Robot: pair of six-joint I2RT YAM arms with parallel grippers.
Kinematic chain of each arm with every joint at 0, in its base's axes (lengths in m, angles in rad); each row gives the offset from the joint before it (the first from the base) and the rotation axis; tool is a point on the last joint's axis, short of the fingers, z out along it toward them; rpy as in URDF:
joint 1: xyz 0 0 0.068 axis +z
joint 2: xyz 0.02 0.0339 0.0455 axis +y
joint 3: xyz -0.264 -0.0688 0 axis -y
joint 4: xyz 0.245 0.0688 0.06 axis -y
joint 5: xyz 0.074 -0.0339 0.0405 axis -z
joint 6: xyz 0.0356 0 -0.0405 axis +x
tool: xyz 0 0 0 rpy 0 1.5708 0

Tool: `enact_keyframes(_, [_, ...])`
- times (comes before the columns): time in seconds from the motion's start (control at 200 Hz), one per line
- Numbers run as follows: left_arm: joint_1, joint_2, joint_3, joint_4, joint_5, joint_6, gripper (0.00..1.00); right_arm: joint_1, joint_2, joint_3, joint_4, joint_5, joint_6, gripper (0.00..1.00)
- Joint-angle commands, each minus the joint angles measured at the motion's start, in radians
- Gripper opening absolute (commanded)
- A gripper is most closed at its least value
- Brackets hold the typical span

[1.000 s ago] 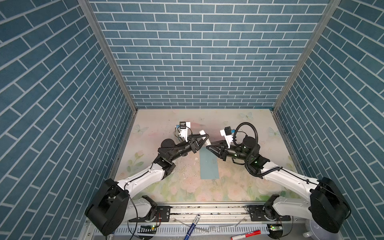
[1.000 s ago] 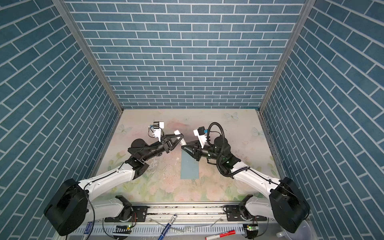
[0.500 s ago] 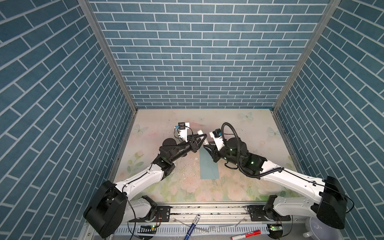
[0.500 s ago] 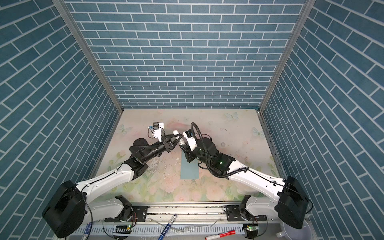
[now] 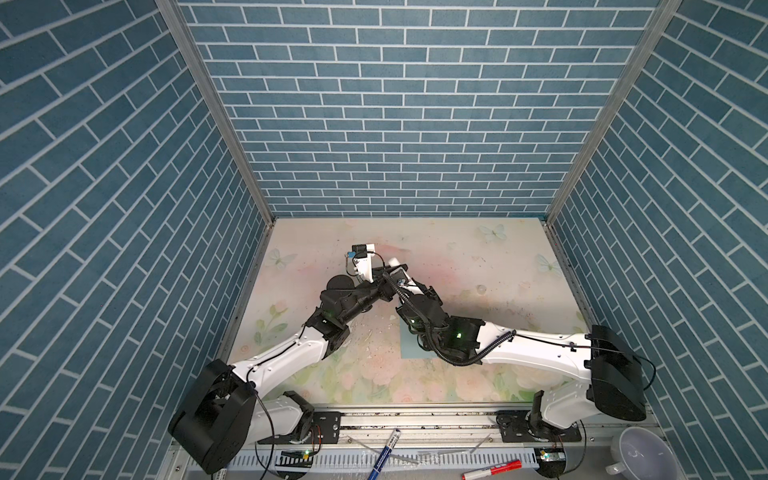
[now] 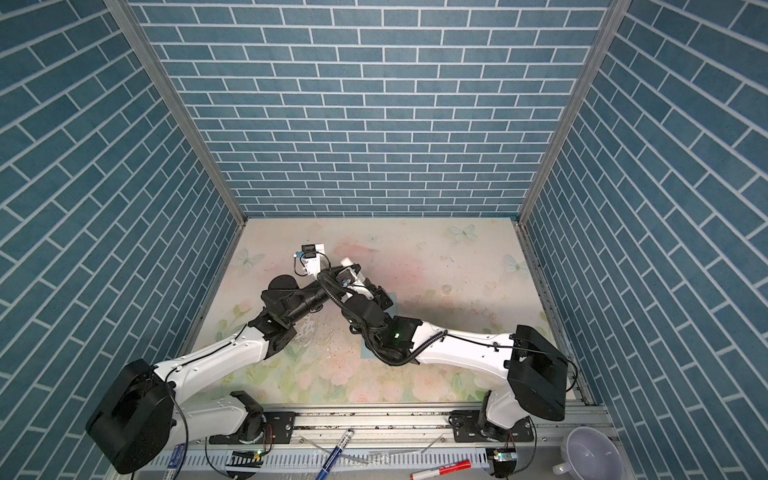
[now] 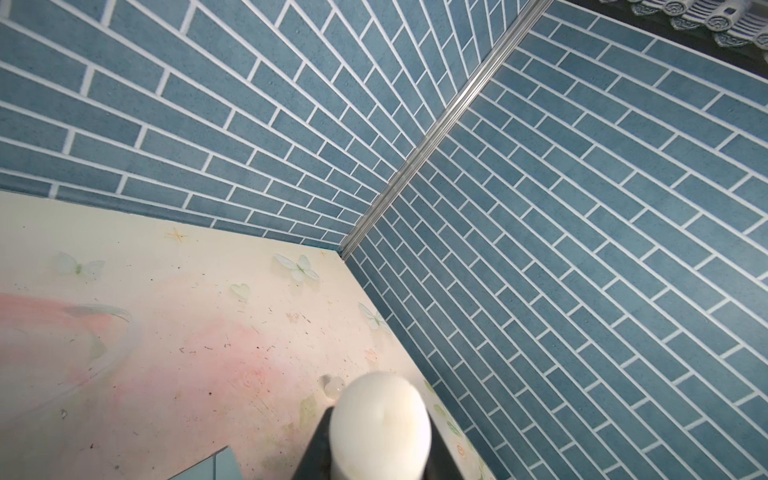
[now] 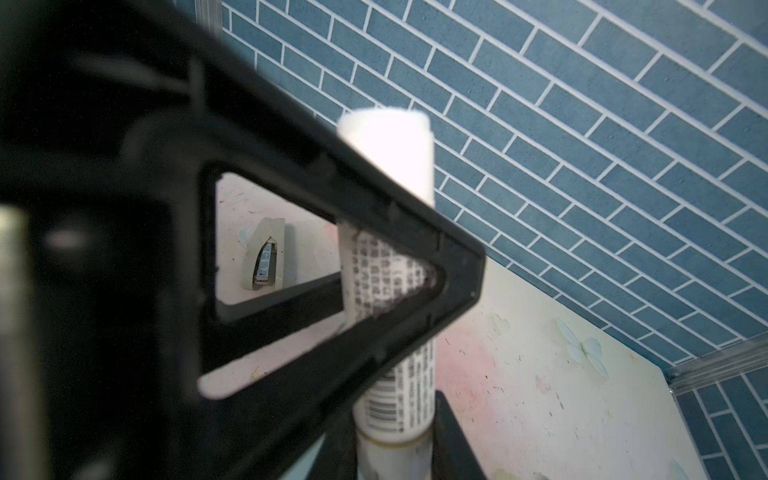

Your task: Place the letter into the envelope and seal it

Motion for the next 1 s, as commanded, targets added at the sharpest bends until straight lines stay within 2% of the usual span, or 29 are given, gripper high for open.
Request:
enact_keyframes(0.0, [-0.018,-0.011,-0.01,-0.037,0.091,0.014,0.0,-0.062,-0.11,-0.015,0.051,-0.086,0.039,0.16])
enact_keyframes(0.035, [-0.018,-0.013,-0.008,-0.041,0.098,0.016,0.0,-0.089,-0.15,-0.039,0.042,-0.212,0.07,0.25])
enact_keyframes(0.085, [-0.018,-0.018,0.002,-0.055,0.107,0.022,0.0,-0.137,-0.202,-0.074,0.031,-0.405,0.122,0.42])
enact_keyframes(0.145, [-0.016,-0.024,0.011,-0.066,0.122,0.022,0.0,-0.209,-0.257,-0.114,0.032,-0.619,0.191,0.52])
enact_keyframes(0.255, [-0.013,-0.03,0.027,-0.063,0.165,0.013,0.0,-0.305,-0.333,-0.193,0.071,-0.924,0.257,0.62])
enact_keyframes(0.41, [-0.011,-0.025,0.052,-0.051,0.222,-0.007,0.0,-0.385,-0.386,-0.266,0.122,-1.176,0.318,0.65])
enact_keyframes(0.55, [-0.01,-0.012,0.063,-0.02,0.273,-0.034,0.0,-0.442,-0.396,-0.305,0.195,-1.314,0.381,0.67])
enact_keyframes(0.72, [-0.011,0.015,0.065,0.05,0.307,-0.083,0.0,-0.465,-0.357,-0.297,0.225,-1.366,0.41,0.66])
enact_keyframes(0.85, [-0.011,0.033,0.065,0.085,0.321,-0.107,0.0,-0.47,-0.328,-0.295,0.262,-1.384,0.433,0.52])
enact_keyframes(0.995, [-0.011,0.036,0.065,0.092,0.321,-0.109,0.0,-0.473,-0.308,-0.29,0.264,-1.403,0.442,0.43])
